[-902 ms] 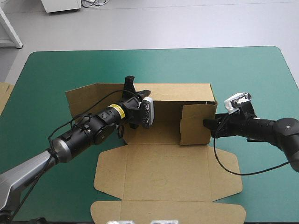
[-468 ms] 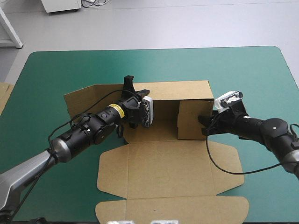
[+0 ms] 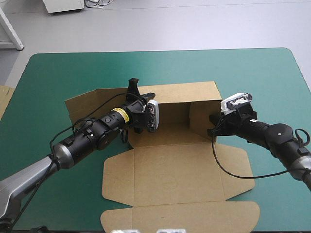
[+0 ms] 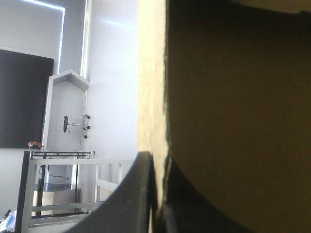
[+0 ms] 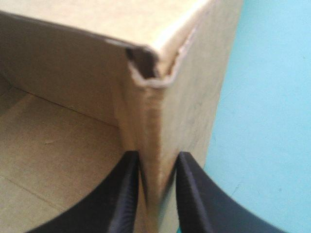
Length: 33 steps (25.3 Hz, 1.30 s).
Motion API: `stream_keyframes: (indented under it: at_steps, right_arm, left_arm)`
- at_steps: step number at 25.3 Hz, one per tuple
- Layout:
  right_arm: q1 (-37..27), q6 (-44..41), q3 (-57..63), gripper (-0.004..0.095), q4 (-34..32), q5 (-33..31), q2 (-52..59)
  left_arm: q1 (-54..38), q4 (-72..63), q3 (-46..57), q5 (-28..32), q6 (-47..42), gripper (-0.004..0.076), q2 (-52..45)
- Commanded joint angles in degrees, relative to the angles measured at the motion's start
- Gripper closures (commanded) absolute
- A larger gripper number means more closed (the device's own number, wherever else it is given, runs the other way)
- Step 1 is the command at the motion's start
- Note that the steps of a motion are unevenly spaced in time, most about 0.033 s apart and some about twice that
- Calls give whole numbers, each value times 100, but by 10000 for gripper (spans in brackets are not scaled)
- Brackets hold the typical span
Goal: Fold the box
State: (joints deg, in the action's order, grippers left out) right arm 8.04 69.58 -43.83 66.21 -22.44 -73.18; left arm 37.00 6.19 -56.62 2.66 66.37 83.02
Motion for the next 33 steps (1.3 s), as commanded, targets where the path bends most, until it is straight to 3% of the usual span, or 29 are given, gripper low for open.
stream_keyframes:
  at_steps: [1, 3, 16, 20, 22, 23, 25, 29, 33]
  right_arm:
    - [13, 64, -161, 865, 149, -194, 129]
    - [13, 75, -161, 929, 140, -268, 129]
    - [13, 24, -161, 927, 164, -348, 129]
    - [13, -18, -161, 927, 164, -298, 129]
    - [13, -81, -161, 927, 164, -271, 117]
    - [13, -80, -161, 927, 164, -248, 117]
    - [13, -94, -161, 927, 149, -231, 117]
    - [13, -190, -161, 927, 141, -165, 117]
    - [13, -190, -161, 928, 124, -104, 117]
  left_arm:
    - [77, -171, -87, -117, -164, 734, -87]
    - [77, -171, -87, -50, -164, 734, -87]
    - [77, -151, -87, 304, -164, 720, -87]
    - [198, -151, -87, 467, -164, 610, -109]
    - [309, -151, -87, 476, -164, 507, -158]
    - [382, -151, -87, 476, -164, 398, -233]
    - [453, -190, -87, 523, -164, 285, -394]
    - [729, -204, -87, 384, -434, 264, -785]
    - [1523, -233, -87, -474, -973, 265, -1127]
